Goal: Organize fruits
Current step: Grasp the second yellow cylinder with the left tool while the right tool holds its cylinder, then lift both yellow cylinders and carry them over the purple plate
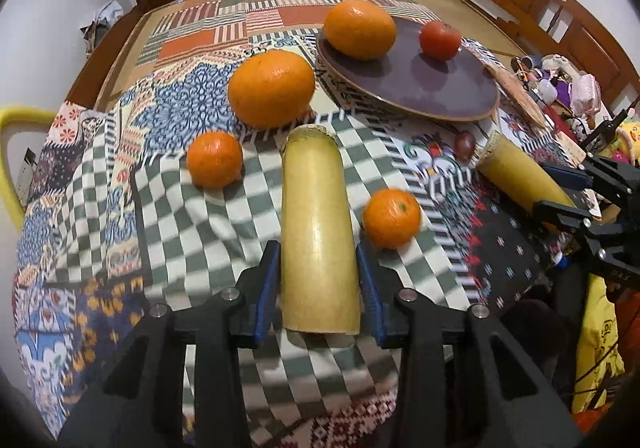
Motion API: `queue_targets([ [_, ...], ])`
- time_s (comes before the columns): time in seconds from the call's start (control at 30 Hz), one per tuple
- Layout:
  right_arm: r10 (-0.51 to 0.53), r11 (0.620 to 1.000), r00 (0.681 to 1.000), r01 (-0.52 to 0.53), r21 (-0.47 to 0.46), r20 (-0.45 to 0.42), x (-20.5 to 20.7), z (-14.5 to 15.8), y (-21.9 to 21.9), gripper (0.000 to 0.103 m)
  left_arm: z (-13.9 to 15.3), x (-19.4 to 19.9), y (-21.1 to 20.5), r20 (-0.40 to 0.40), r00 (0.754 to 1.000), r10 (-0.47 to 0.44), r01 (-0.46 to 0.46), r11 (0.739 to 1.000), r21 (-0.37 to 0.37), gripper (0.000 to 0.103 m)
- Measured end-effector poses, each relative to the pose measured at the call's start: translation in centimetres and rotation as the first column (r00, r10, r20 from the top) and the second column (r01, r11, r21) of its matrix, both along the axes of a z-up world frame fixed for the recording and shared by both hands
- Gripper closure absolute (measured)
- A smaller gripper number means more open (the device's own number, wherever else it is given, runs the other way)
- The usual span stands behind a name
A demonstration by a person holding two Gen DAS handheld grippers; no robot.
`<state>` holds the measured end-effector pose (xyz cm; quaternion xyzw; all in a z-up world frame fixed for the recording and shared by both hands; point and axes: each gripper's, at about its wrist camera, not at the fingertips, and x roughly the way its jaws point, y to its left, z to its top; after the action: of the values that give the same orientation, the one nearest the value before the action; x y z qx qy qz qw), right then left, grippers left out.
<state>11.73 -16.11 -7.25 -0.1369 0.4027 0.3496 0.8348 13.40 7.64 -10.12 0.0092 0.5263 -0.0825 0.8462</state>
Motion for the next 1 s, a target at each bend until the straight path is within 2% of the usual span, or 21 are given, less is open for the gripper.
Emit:
queue_targets([
  [0.17,0.013,1.0,1.0,-0.013,-0.029,0.005,-1.3,0.2,-0.5,0.067,0.3,-3.6,-0.7,-0.017,1.0,-0.01,0.01,1.0,0.004,0.065],
  [0.3,0.012,0.999,1.0,-0.012,-0.032,-0.014,-1.3,0.3,-0.8,0.067,0.3,-4.6,-1.1,-0.028,0.999,-0.029,0.03,0.999,0.023,0.065],
  [0.47,0.018,0.999,1.0,-0.019,-0.034,-0.024,-0.4,0.2,0.0,0.067,0.2,-3.2,-0.8,-0.041,0.999,-0.028,0.028,1.0,-0.01,0.065],
  [0.73,0.048,0.997,0.998,-0.05,-0.055,-0.039,1.0,-0.1,1.8,0.067,-0.8,-0.1,-1.2,-0.043,0.998,-0.038,0.037,0.999,-0.02,0.066],
  [1.0,0.057,0.997,0.995,-0.06,-0.04,-0.078,2.4,-0.5,2.8,0.065,-0.7,0.1,-0.7,-0.009,0.999,-0.034,0.033,0.998,-0.052,0.066],
])
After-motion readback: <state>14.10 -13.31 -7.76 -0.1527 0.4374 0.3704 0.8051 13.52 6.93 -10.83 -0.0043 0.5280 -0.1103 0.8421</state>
